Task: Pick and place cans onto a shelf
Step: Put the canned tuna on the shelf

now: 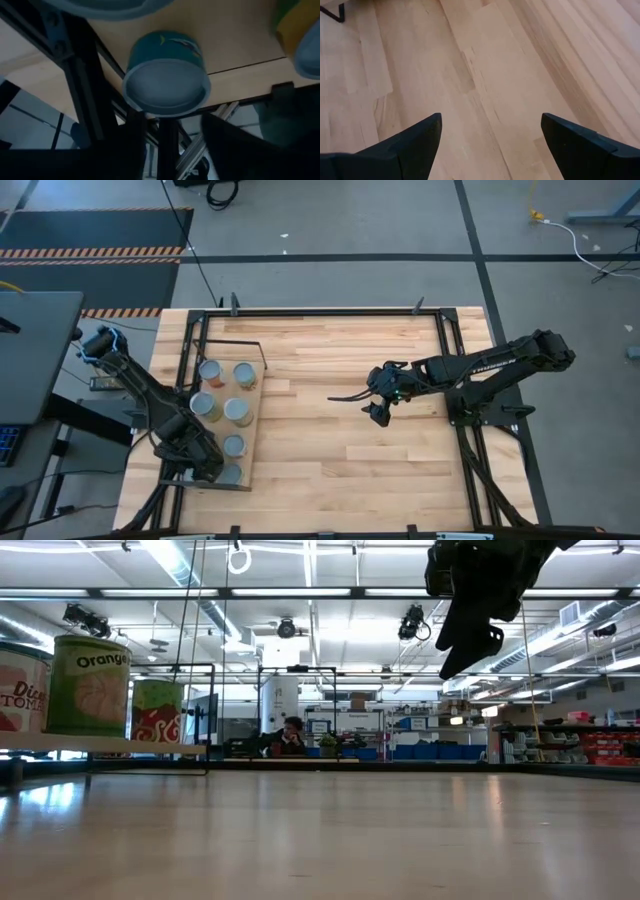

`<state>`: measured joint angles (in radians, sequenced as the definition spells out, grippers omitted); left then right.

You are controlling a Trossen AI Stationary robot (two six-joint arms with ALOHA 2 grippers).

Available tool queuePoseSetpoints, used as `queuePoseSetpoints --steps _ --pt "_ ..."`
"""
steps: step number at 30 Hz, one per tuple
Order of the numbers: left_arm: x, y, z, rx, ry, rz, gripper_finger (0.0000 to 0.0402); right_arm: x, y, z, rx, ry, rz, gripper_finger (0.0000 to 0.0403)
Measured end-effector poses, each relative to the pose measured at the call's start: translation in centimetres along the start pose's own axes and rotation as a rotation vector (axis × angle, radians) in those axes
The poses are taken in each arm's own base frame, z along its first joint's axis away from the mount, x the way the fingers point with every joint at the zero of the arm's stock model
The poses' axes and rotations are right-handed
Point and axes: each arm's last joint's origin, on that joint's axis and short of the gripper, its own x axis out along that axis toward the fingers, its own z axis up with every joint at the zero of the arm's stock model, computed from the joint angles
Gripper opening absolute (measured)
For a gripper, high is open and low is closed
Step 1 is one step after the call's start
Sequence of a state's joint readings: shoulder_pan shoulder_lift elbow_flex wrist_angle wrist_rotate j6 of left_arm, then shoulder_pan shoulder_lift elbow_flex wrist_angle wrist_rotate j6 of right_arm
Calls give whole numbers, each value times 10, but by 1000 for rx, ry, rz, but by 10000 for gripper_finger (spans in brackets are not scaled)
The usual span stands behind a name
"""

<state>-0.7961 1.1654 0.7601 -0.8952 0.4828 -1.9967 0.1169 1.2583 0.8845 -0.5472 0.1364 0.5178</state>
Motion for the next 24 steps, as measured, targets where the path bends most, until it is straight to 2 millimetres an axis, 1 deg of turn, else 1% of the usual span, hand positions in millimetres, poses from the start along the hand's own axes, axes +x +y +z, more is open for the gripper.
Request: queuePoseSetpoints --steps 5,6,7,15,24 --pt "2 0 3 -51 8 4 50 0 0 0 2 0 0 348" --pt "3 0 4 -57 10 4 26 0 0 0 2 0 0 348" --pt "4 0 5 -62 11 1 14 0 0 0 2 0 0 348" --pt "20 3 19 -101 53 -15 4 0 0 0 2 -1 -1 348" --pt "20 3 23 -113 19 -36 7 0 -1 -2 -10 25 -14 348"
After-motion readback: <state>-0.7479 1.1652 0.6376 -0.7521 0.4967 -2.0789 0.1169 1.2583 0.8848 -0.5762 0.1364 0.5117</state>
